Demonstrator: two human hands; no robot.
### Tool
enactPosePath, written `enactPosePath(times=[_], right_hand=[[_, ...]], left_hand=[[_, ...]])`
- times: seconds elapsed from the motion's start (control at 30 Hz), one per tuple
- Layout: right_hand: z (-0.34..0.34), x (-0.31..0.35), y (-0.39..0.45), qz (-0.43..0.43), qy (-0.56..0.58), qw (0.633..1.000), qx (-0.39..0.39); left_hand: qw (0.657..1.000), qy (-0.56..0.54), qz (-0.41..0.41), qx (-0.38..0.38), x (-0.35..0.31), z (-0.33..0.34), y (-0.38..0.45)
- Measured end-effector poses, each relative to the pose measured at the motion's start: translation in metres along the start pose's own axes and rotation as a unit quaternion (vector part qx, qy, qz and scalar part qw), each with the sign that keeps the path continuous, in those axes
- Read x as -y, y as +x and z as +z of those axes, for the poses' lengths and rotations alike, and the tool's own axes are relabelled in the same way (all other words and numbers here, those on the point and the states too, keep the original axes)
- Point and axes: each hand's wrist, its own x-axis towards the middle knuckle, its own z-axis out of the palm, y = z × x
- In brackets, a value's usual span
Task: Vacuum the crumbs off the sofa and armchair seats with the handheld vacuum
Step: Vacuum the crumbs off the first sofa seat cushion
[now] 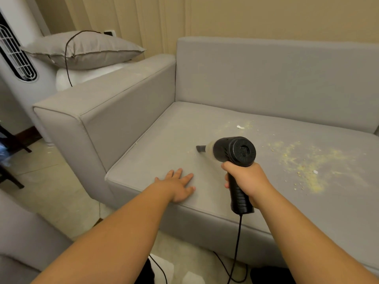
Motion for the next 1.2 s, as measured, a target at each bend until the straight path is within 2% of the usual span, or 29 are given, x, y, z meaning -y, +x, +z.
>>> enactPosePath(times=[0.3, 0.5, 0.6, 0.93, 1.2], right_hand=[[0.007, 0.0, -0.012, -0.003, -0.019, 0.999, 0.043], [-0.011, 0.005, -0.02, -0.016, 0.015, 1.0, -0.006], [-0.016, -0.001, -0.025, 0.014, 0.029, 0.999, 0.002], [-0.008, -0.009, -0.039, -0.002, -0.018, 1.0, 0.019], [-0.008, -0.003, -0.074, -0.01, 0.006, 1.0, -0.02]], left_hand=[[0.999, -0.014, -0.007, 0.028, -0.002, 0.003, -0.014], [0.999, -0.019, 0.002, 0.032, -0.01, 0.002, -0.023], [0.999, -0.016, 0.009, 0.037, -0.022, 0.002, -0.029], [0.998, 0.013, 0.014, 0.052, -0.046, 0.006, -0.03], [0.998, 0.037, 0.02, 0.037, -0.055, 0.003, -0.036]])
